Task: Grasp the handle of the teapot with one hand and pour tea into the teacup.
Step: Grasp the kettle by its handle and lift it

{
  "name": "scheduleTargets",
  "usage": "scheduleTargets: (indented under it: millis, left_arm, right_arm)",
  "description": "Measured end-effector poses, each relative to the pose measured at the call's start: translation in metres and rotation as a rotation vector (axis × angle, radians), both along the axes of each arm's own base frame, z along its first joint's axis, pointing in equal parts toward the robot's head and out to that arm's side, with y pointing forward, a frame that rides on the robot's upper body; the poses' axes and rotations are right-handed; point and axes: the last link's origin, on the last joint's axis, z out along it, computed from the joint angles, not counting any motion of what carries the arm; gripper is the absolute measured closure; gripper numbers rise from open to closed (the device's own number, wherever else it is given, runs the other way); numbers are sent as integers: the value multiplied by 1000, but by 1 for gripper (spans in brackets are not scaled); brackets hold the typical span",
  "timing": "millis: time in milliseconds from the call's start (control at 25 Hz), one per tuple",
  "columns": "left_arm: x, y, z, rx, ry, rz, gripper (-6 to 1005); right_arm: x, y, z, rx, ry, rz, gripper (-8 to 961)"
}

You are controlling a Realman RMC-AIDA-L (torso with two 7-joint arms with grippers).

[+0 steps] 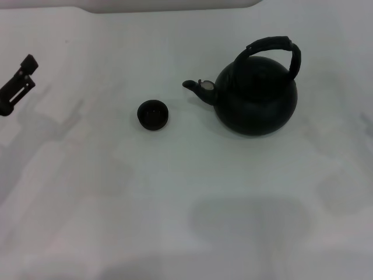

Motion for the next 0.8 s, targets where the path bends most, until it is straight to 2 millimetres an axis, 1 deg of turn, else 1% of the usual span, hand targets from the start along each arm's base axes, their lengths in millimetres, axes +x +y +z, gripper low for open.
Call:
scheduleTargets:
  millis: [80, 160, 280, 320, 480, 720, 800]
  left_arm:
    - [-2, -2, -2, -1, -6, 9, 172]
    - [-3, -3, -3, -3, -10, 15, 172]
    - [-8, -9, -3, 1, -16, 36, 173]
    - [-10, -11, -3, 7, -16, 43, 174]
    - [-14, -17, -3, 21, -8, 59, 181]
    - [-17, -22, -4, 19, -14, 70, 181]
    - [-18, -23, -5, 18, -16, 75, 181]
  right_arm:
    - [-6, 3, -3, -33, -22, -10, 222]
    - [-16, 9, -9, -44, -52, -15, 222]
    - [-38, 23, -25, -48, -104, -1, 223]
    - [-48, 29, -32, -43, -130, 3, 223]
    - [-79, 45, -51, -34, -198, 18, 223]
    - [-110, 53, -71, -42, -226, 42, 224]
    - [-115, 54, -75, -34, -247, 33, 224]
